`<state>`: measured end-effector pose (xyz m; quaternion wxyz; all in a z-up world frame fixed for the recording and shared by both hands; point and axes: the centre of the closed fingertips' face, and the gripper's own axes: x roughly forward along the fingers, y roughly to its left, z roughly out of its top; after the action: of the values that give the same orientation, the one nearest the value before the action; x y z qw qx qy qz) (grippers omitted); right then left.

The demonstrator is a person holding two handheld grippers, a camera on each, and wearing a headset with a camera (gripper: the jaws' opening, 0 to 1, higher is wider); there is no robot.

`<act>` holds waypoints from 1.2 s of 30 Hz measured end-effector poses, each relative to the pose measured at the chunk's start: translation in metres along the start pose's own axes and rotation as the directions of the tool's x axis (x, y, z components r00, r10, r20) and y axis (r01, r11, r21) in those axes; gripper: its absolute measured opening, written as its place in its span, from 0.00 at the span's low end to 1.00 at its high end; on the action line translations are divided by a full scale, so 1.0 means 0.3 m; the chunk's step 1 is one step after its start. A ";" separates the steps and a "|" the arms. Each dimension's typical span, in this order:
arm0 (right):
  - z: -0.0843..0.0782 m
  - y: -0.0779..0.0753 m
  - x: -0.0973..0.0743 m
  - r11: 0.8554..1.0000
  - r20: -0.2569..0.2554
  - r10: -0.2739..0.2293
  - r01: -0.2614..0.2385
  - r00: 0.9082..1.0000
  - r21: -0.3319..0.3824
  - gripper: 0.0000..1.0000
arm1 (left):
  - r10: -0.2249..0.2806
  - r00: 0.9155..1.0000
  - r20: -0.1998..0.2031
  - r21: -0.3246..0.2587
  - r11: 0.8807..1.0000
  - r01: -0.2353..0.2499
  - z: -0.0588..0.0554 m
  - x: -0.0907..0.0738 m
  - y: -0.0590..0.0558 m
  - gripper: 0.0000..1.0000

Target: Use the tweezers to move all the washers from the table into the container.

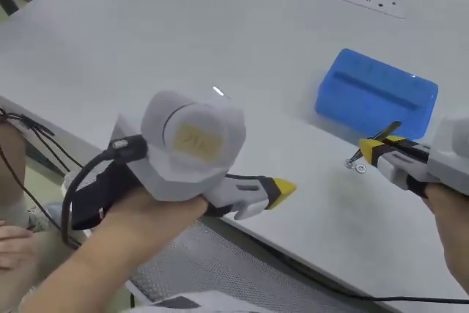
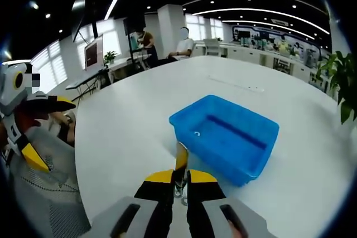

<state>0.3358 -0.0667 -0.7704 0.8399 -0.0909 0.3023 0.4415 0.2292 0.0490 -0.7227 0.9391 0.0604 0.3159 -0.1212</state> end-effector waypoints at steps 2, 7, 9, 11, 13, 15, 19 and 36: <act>0.012 0.000 -0.002 1.000 0.001 -0.003 0.003 1.000 -0.006 0.04 | 0.002 1.000 0.001 0.004 1.000 -0.002 0.001 -0.002 0.001 0.96; 0.048 0.004 -0.017 1.000 0.019 -0.003 0.003 1.000 -0.007 0.04 | 0.004 1.000 0.007 -0.001 1.000 -0.004 0.006 -0.005 0.006 0.96; 0.064 0.005 -0.025 1.000 0.029 -0.002 0.002 1.000 -0.010 0.04 | 0.005 1.000 0.008 0.003 1.000 -0.005 0.008 -0.006 0.005 0.96; 0.083 0.006 -0.034 1.000 0.042 0.000 0.000 0.999 -0.006 0.04 | 0.003 1.000 0.011 0.003 1.000 -0.003 0.011 -0.008 0.003 0.96; 0.106 0.005 -0.043 1.000 0.059 0.002 -0.002 0.998 -0.001 0.04 | 0.004 1.000 0.011 0.004 1.000 -0.004 0.010 -0.010 0.001 0.96; 0.129 0.003 -0.051 1.000 0.077 0.001 -0.002 0.997 0.003 0.04 | 0.005 1.000 0.011 0.003 1.000 -0.005 0.009 -0.012 0.001 0.96; 0.190 -0.014 -0.063 1.000 0.123 -0.010 0.009 0.992 0.008 0.04 | 0.009 1.000 0.008 0.004 1.000 -0.009 0.005 -0.013 0.004 0.95; 0.302 -0.110 0.011 0.999 0.185 -0.047 0.044 0.982 0.017 0.04 | 0.011 1.000 -0.001 0.007 1.000 -0.011 0.002 -0.010 0.017 0.95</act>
<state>0.4023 -0.0461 -0.7035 0.8748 -0.0509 0.2235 0.4268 0.2286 0.0543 -0.7201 0.9393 0.0656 0.3158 -0.1170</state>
